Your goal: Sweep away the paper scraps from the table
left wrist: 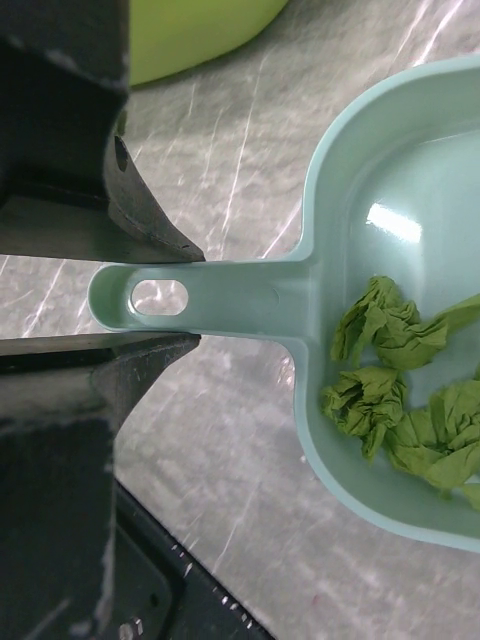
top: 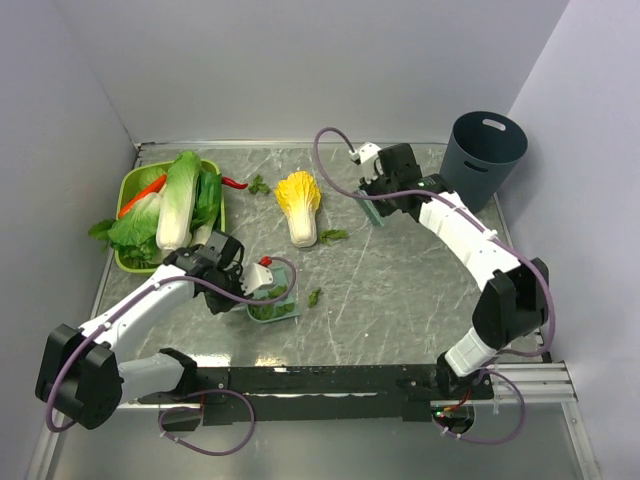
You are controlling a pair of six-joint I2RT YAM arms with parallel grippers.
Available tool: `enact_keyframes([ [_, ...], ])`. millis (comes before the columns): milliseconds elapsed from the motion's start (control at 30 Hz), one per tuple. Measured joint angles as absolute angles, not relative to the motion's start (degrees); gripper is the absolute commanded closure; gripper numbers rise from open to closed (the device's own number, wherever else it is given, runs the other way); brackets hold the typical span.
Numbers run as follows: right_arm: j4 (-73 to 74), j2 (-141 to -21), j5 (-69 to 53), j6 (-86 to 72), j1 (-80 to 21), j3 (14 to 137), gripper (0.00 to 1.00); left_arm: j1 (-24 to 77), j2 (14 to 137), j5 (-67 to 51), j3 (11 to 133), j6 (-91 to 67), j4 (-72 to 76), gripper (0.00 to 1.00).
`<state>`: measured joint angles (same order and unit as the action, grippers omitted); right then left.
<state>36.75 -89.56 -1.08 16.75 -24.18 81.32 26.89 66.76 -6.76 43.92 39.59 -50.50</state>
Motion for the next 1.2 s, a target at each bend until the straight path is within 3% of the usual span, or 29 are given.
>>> enact_keyframes([
  [600, 21.5, -98.45, -2.94, 49.52, -25.78, 78.35, 1.0, 30.26, 66.65, -9.3, 43.27, 32.93, -54.74, 0.99],
  [1200, 31.81, -94.54, -5.13, 53.28, -37.15, 71.59, 1.0, 31.22, 67.64, -9.41, 44.07, 28.86, -53.84, 0.99],
])
